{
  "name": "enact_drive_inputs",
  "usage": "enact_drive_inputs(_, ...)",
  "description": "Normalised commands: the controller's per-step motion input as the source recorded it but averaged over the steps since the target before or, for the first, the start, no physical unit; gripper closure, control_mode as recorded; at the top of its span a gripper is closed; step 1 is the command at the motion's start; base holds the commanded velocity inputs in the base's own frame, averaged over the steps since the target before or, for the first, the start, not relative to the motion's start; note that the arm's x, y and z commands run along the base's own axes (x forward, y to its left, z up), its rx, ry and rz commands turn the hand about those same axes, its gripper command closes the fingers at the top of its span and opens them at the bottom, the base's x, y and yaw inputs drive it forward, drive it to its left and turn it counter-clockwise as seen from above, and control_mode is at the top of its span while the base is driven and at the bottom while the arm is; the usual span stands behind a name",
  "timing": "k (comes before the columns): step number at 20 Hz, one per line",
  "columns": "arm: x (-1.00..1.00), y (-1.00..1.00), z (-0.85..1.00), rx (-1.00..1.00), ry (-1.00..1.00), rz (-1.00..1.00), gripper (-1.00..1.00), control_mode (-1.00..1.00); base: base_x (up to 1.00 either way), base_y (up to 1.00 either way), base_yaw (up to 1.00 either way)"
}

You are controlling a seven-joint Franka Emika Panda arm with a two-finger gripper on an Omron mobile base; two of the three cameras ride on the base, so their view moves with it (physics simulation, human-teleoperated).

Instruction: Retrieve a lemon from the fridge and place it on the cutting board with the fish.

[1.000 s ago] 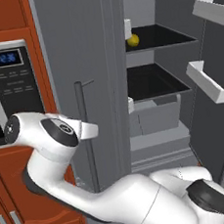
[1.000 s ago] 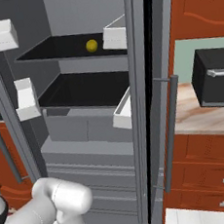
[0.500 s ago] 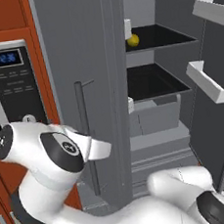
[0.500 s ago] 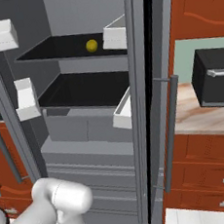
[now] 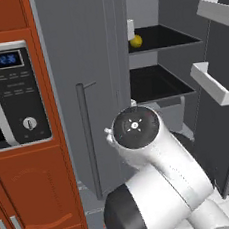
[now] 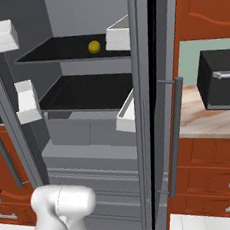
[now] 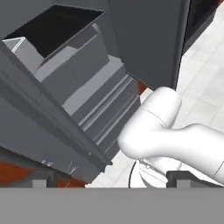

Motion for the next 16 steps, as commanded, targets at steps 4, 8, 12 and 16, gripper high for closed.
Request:
enact_drive_inputs(4,-0.03,-1.0,0.21,0.68,0.0,0.0,-1.0,-1.0,0.0,0.0,0.0)
enact_drive_inputs(8,0.0,-0.91,0.44,0.57,0.0,0.05,-1.0,-1.0,0.0,0.0,0.0)
enact_drive_inputs(12,0.13,-0.67,0.09,0.34,0.02,0.15,-1.0,-1.0,0.0,0.0,0.0)
enact_drive_inputs(16,0.29,-0.08,-0.08,0.06,-0.09,0.09,-1.0,-1.0,0.0,0.0,0.0)
